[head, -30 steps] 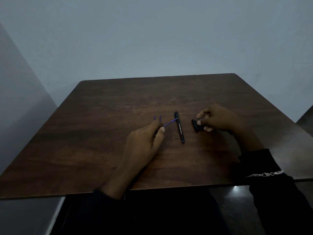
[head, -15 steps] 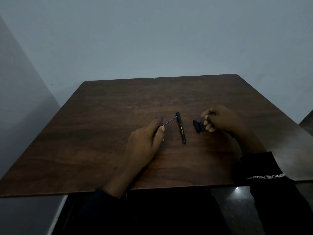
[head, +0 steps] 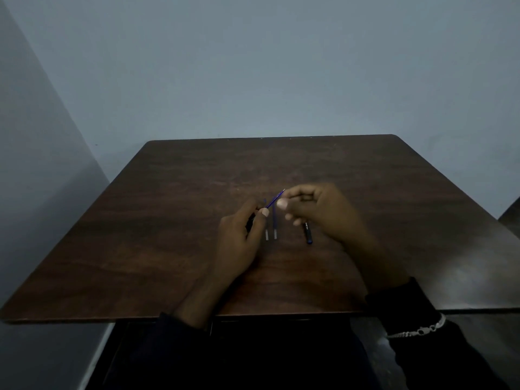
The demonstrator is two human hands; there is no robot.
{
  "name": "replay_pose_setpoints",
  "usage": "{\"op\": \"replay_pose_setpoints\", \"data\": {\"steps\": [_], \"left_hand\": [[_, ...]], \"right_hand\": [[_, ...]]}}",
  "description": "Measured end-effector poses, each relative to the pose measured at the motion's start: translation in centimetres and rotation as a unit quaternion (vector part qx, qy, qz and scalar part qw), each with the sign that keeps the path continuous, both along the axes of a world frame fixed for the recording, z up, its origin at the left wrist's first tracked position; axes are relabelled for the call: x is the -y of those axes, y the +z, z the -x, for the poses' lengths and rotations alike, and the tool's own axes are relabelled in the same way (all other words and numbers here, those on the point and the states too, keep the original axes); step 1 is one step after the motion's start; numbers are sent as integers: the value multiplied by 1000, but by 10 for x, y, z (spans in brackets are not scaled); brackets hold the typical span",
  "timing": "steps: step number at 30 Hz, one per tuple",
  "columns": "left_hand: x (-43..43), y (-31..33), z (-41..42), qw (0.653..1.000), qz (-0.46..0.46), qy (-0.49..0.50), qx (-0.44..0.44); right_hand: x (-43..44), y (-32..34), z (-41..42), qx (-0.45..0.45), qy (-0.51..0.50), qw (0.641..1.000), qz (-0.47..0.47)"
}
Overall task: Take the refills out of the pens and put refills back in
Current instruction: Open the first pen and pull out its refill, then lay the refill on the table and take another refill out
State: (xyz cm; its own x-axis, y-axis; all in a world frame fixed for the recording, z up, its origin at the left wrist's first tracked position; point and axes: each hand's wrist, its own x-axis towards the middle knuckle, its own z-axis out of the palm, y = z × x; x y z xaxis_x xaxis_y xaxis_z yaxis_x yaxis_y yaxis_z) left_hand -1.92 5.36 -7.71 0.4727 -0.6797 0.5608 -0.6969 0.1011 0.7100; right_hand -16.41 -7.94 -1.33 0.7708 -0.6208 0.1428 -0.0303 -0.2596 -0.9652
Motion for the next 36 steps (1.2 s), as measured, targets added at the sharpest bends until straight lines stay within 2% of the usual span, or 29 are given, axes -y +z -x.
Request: {"op": "replay_pose_setpoints", "data": {"steps": [6,11,14,16,18,21,24,26,31,36], "left_hand": [[-1,1,2,1000,10,-19,23],[-4,3,3,999,-4,-22,33],[-10,4,-5,999,-20,2,37],[-16,5,-15,999,-33,11,37],[-27,6,-31,997,-52,26,46],[-40,6,-52,996,-53,65,39],[-44,5,-62,992,-32,118,-9],[-43,4,-63,990,-19,139,-25],[-45,6,-60,991,-10,131,-25],[-45,8,-59,993,-16,115,-31]], "right_hand": [[-22,-19,-19,61,-8,991,-115],[-25,-19,-24,74,-71,989,-106],[-9,1,-31,116,-122,980,-105],[7,19,-38,114,-130,982,-79],[16,30,-55,71,-128,989,-39],[19,31,-93,-47,-117,992,22],[12,15,-134,-201,-86,973,73],[4,1,-151,-265,-73,958,85],[-4,-15,-171,-314,-89,937,126],[-5,-15,-175,-326,-90,932,130]]}}
